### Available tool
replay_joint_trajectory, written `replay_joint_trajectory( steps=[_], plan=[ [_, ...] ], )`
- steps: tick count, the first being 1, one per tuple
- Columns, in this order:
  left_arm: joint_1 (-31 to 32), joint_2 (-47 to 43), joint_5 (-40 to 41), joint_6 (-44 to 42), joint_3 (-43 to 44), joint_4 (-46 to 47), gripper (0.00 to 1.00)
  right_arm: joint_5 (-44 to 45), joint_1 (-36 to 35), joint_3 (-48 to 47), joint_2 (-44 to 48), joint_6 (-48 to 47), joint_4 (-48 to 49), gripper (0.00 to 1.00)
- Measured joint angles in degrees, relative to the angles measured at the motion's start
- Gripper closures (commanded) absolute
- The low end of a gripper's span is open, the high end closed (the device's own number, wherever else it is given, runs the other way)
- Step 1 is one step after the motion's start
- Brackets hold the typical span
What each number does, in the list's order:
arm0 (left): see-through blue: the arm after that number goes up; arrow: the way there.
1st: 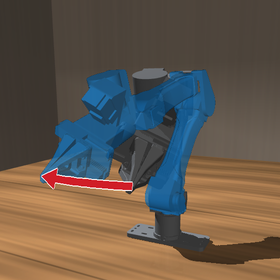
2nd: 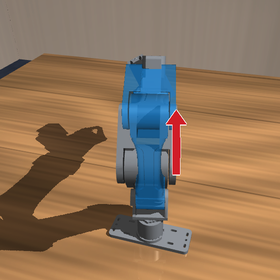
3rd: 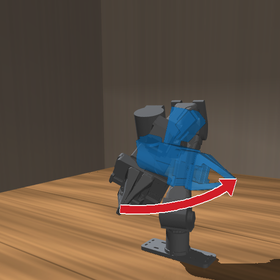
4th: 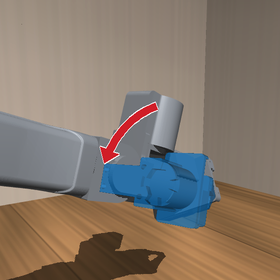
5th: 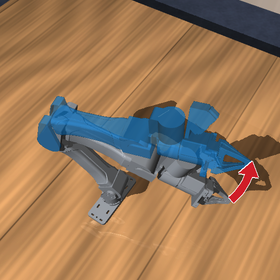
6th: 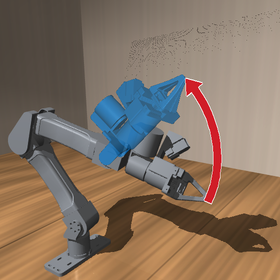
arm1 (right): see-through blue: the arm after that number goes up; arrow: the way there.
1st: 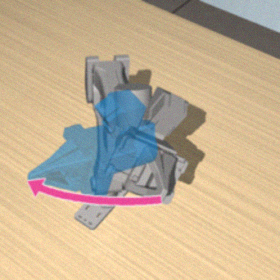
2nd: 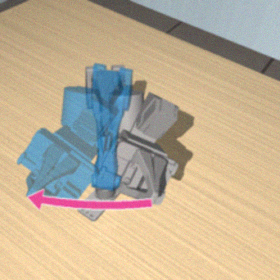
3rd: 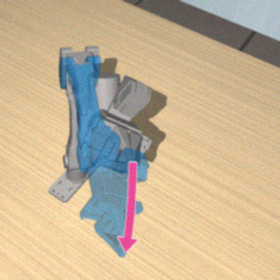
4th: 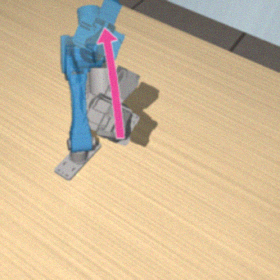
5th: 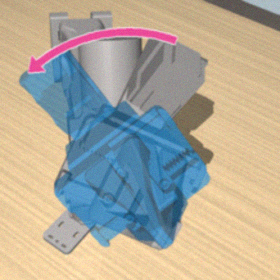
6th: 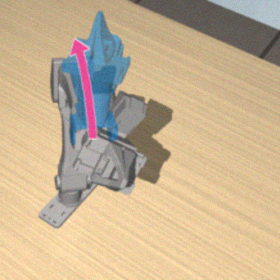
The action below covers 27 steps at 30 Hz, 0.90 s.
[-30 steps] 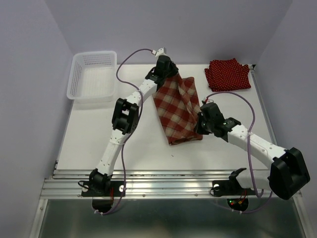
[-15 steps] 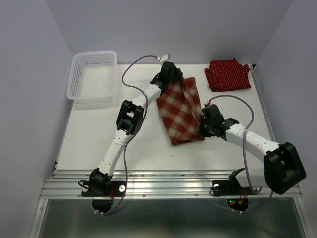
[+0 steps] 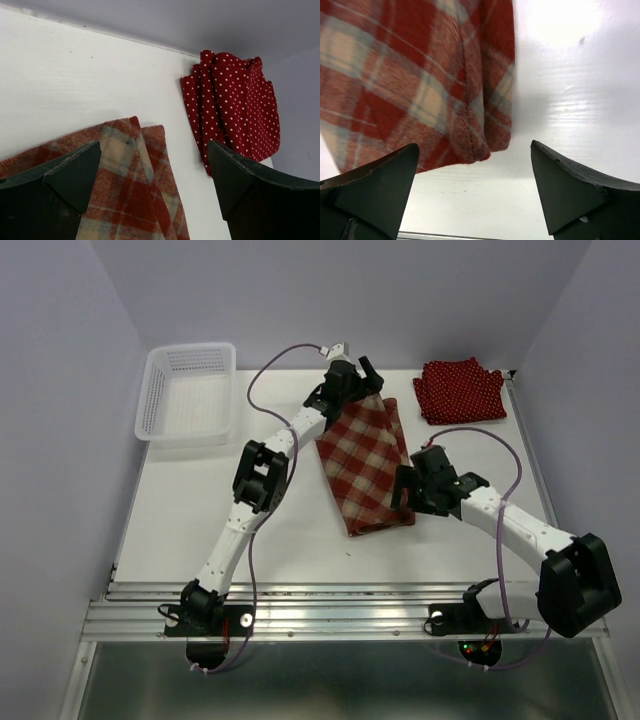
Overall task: Fold and stack the skirts
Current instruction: Fold the skirt
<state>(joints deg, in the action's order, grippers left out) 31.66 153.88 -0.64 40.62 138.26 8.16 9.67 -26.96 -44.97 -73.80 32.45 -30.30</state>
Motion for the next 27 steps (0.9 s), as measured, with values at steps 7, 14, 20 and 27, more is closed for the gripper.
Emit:
replay_joint_trajectory(
  steps=[7,14,20,27],
  plan=[
    [0.79,-17.62,1.44,-7.08,-10.67,-3.76,0.01,1.14,0.00,-7.13,4.15,-2.62,-0.87,0.00],
    [0.81,-41.05,6.95,-12.37,-24.81,-5.33,0.01,-3.30,0.00,-8.72,1.44,-5.18,2.69,0.00],
    [0.17,-42.73,8.81,-13.25,-30.08,-10.56,0.01,-10.01,0.00,-11.41,-8.28,-8.26,7.32,0.00],
    [0.07,-42.12,9.11,-12.57,-43.91,-16.79,0.01,-3.26,0.00,-12.39,-16.13,-8.72,8.31,0.00]
  ],
)
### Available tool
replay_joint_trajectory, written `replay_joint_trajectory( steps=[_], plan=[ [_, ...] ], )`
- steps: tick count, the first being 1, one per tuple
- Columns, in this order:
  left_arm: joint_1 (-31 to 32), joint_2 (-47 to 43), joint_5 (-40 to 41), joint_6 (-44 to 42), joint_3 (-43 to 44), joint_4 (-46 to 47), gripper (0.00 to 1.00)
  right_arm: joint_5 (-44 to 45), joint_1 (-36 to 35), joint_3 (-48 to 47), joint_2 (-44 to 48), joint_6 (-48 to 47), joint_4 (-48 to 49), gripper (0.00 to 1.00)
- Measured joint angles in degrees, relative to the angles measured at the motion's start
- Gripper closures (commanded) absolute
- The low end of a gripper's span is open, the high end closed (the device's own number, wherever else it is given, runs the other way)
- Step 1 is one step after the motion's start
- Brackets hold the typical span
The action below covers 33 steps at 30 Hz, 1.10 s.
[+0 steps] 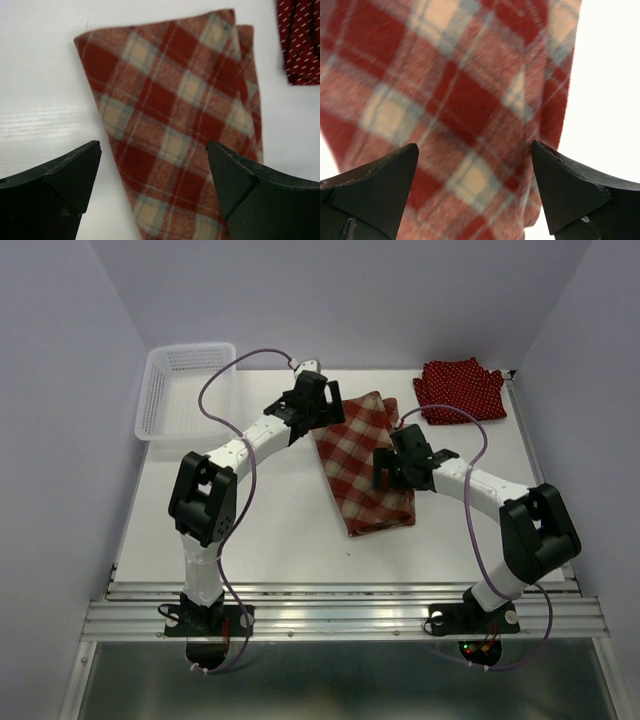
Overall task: Fold and stack the skirts
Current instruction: Fold the skirt
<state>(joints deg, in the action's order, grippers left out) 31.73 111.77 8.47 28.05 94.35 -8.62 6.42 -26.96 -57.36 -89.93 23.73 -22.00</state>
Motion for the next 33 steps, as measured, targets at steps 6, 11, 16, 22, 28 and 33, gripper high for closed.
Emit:
replay_joint_trajectory(
  steps=[6,11,16,22,28,33],
  plan=[
    [0.02,-1.73,-1.75,1.62,-10.47,1.09,0.01,3.06,0.02,-1.33,-3.67,0.04,0.20,0.00],
    [0.04,-2.01,-5.68,2.99,-14.62,2.05,0.01,1.29,0.02,0.24,-5.25,0.24,1.62,0.00],
    [0.04,-2.03,-6.75,3.72,-16.44,3.41,0.01,-7.82,0.09,5.75,-3.17,0.59,7.39,0.00],
    [0.04,-4.09,-4.35,4.31,-22.60,2.71,0.01,-16.61,-5.99,12.94,2.51,4.13,13.05,0.00],
    [0.02,-12.00,-0.70,5.01,-27.34,-0.79,0.01,-18.16,-13.29,14.25,5.75,8.24,10.36,0.00],
    [1.31,-22.36,-0.20,3.43,-29.24,-2.10,0.01,-10.08,-11.06,8.76,11.85,9.57,2.75,0.00]
  ],
)
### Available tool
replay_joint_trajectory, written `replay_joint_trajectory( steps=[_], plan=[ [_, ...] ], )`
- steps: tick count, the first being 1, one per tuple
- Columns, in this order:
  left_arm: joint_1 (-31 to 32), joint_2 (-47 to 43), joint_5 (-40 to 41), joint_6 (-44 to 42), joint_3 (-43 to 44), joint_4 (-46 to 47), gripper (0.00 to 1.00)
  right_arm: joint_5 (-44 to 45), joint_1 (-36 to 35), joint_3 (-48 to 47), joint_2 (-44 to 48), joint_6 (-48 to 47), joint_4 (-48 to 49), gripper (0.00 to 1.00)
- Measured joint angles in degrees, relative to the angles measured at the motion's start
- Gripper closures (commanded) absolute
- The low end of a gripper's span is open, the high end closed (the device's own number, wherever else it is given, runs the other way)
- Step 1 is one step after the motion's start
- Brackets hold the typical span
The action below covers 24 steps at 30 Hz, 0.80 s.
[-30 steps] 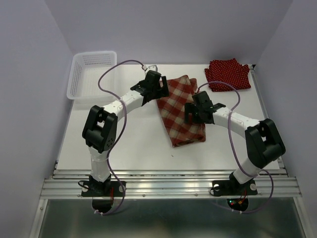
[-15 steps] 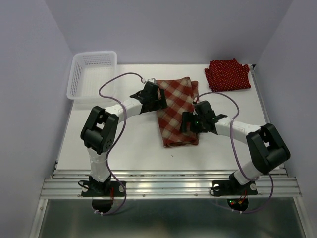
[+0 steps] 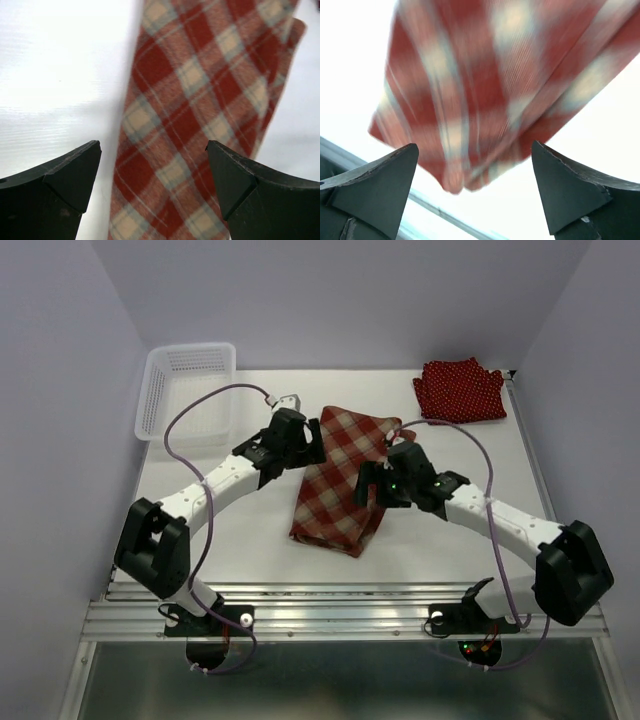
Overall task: Fold and stack the skirts
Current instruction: Fold the skirt
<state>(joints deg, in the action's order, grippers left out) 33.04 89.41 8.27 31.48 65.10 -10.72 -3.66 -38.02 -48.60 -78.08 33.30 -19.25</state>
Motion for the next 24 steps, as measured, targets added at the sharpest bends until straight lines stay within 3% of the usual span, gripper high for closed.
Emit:
replay_joint_trajectory(
  steps=[9,17,24],
  plan=[
    [13.31,-10.54,-1.22,-6.25,-3.98,-1.66,0.01,6.78,17.84,-11.34,2.05,-0.90,-2.34,0.00],
    [25.79,-6.56,-5.22,-8.35,-6.25,-1.53,0.01,6.01,22.60,-28.48,-16.48,-4.37,-4.11,0.00],
    [28.96,3.93,-6.51,-9.05,-4.13,-2.84,0.08,5.77,23.61,-39.50,-30.12,-8.04,-7.54,0.00]
  ],
)
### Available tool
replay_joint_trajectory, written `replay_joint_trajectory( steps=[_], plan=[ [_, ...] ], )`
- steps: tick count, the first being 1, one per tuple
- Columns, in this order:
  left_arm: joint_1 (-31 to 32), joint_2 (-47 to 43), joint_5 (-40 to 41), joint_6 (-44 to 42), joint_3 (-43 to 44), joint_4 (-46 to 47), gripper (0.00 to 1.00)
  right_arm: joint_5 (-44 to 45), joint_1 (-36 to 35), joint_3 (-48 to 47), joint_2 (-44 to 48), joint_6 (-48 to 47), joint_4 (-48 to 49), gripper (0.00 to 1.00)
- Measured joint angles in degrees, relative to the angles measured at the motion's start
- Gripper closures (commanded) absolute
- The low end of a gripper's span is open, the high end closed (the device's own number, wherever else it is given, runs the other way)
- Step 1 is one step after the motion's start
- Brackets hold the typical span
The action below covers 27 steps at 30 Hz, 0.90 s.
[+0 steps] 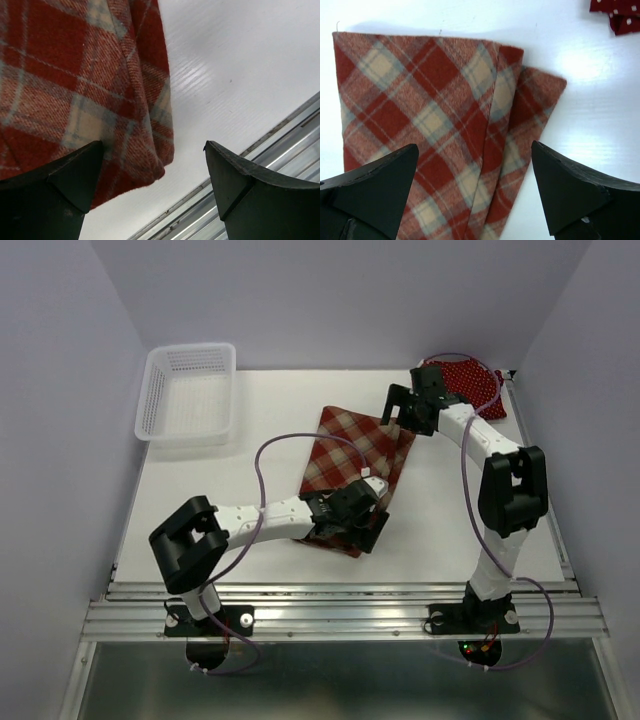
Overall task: Fold and stack the skirts
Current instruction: Fold the skirt
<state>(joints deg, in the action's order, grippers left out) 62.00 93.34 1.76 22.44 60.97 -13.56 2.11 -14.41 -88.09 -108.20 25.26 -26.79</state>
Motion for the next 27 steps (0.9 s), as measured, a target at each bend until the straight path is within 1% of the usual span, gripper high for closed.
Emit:
replay_joint_trajectory(
  steps=[1,2,4,5,6,7,8,9,10,11,12,13,14,16,19,20,21,22,25,26,27],
  plan=[
    [0.20,1.53,0.22,-0.13,0.50,-0.17,0.09,0.24,0.00,-2.05,-1.86,-0.72,-0.74,0.00],
    [0.22,2.14,0.20,-0.17,0.72,-0.31,0.14,0.55,0.00,-3.76,-3.50,-1.33,-1.11,0.00],
    [0.26,3.45,0.20,-0.39,0.98,-0.87,0.19,1.27,0.00,-6.80,-6.10,-2.05,-1.46,0.00],
    [0.26,3.80,0.24,-0.52,0.98,-1.03,0.20,1.64,0.00,-8.00,-7.04,-2.38,-1.60,0.00],
    [0.28,4.02,0.13,-0.55,1.01,-1.07,0.29,2.23,0.00,-9.81,-8.74,-2.84,-1.88,0.00],
    [0.26,4.17,0.15,-0.55,1.01,-1.07,0.34,2.62,0.00,-11.13,-9.88,-3.10,-2.14,0.00],
    [0.26,4.37,0.04,-0.68,1.01,-1.07,0.42,3.04,0.00,-12.76,-11.43,-3.43,-2.21,0.00],
    [0.26,4.46,0.13,-0.59,1.01,-1.05,0.46,3.26,0.00,-13.44,-12.13,-3.58,-2.25,0.01],
    [0.28,4.63,0.13,-0.59,1.01,-1.05,0.52,3.48,0.00,-14.69,-13.51,-3.89,-2.47,0.03],
    [0.28,4.83,0.20,-0.57,1.01,-1.03,0.61,3.56,0.00,-15.78,-14.86,-4.11,-2.62,0.06],
    [0.28,5.07,0.24,-0.50,1.01,-1.01,0.83,3.63,0.00,-16.70,-16.02,-4.22,-2.84,0.09],
    [0.28,5.25,0.39,-0.42,1.01,-1.01,0.93,3.72,0.00,-17.35,-16.85,-4.33,-3.06,0.13],
    [0.28,5.49,0.55,-0.68,1.01,-1.07,1.00,3.80,0.00,-18.23,-18.01,-4.50,-3.28,0.17],
    [0.28,5.90,0.70,-0.28,1.03,-1.01,1.00,4.11,0.00,-19.19,-19.71,-4.61,-3.52,0.19],
    [0.31,6.25,1.01,-0.20,1.03,-1.01,1.00,4.85,0.11,-19.32,-21.00,-4.85,-4.55,0.30],
    [0.31,6.25,1.25,0.02,1.03,-1.01,1.00,5.18,0.13,-19.34,-21.22,-4.92,-4.72,0.45],
    [0.31,6.25,1.55,0.35,1.03,-1.01,1.00,5.40,0.15,-19.34,-21.29,-4.87,-4.76,0.52],
    [0.37,6.25,1.84,0.66,1.03,-1.01,1.00,5.66,0.22,-19.34,-21.38,-4.68,-4.81,0.68],
    [0.52,6.21,2.67,1.42,1.03,-1.01,1.00,5.88,0.46,-19.43,-21.40,-4.59,-4.83,0.83],
    [0.55,6.10,3.28,1.79,1.03,-1.05,1.00,5.84,0.55,-19.45,-21.40,-4.55,-4.76,0.91],
    [0.55,6.01,3.61,2.01,1.03,-1.07,1.00,5.81,0.59,-19.52,-21.40,-4.59,-4.74,0.95]
  ],
)
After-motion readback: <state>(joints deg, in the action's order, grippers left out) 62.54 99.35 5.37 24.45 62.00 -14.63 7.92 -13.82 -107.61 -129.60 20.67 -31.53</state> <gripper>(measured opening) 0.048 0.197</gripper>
